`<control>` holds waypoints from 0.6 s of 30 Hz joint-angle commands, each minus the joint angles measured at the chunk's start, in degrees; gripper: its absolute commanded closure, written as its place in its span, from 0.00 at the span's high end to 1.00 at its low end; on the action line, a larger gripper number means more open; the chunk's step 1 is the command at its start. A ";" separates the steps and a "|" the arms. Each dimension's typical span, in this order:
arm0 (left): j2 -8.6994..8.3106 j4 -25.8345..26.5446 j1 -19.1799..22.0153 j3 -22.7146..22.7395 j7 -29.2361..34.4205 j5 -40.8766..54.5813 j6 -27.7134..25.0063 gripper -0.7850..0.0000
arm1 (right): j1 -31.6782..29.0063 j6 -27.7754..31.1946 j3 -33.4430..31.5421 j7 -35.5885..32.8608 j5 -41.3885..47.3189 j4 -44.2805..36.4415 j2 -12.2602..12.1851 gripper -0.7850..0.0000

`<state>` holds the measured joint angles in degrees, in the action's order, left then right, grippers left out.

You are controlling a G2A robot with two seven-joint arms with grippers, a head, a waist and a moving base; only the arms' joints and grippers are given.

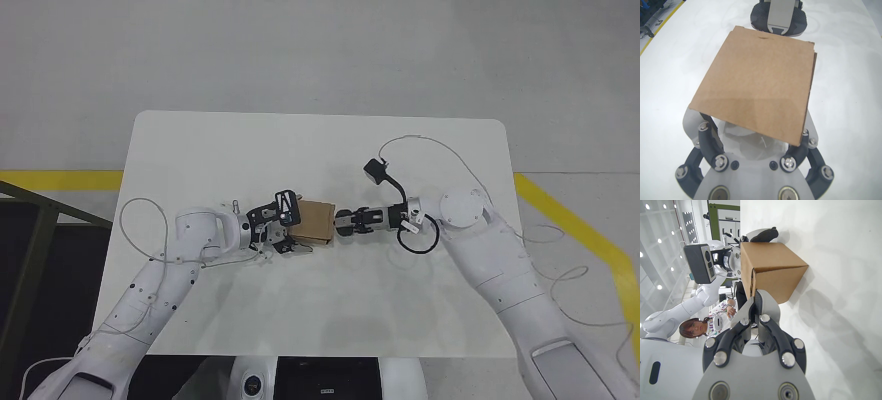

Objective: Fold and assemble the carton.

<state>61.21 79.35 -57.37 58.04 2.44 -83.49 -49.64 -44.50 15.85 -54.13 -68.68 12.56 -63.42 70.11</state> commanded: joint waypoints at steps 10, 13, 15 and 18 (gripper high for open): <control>0.01 -0.11 0.09 -0.12 0.00 0.06 0.04 1.00 | 1.85 0.36 2.27 0.37 0.70 1.90 0.96 0.00; 0.01 -0.14 0.06 -0.11 -0.06 0.08 0.18 1.00 | 2.15 0.64 2.47 0.37 0.80 2.30 1.07 0.00; 0.01 -0.14 0.05 -0.12 -0.08 0.07 0.21 1.00 | 2.29 0.76 2.35 0.24 0.84 2.44 1.05 0.00; -0.04 -0.31 0.00 0.06 -0.08 0.07 0.24 1.00 | 2.15 0.99 1.77 0.16 0.83 2.43 0.83 0.00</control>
<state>61.19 79.10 -57.36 58.04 2.33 -83.39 -49.38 -42.27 16.78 -52.18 -68.51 13.40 -60.96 71.01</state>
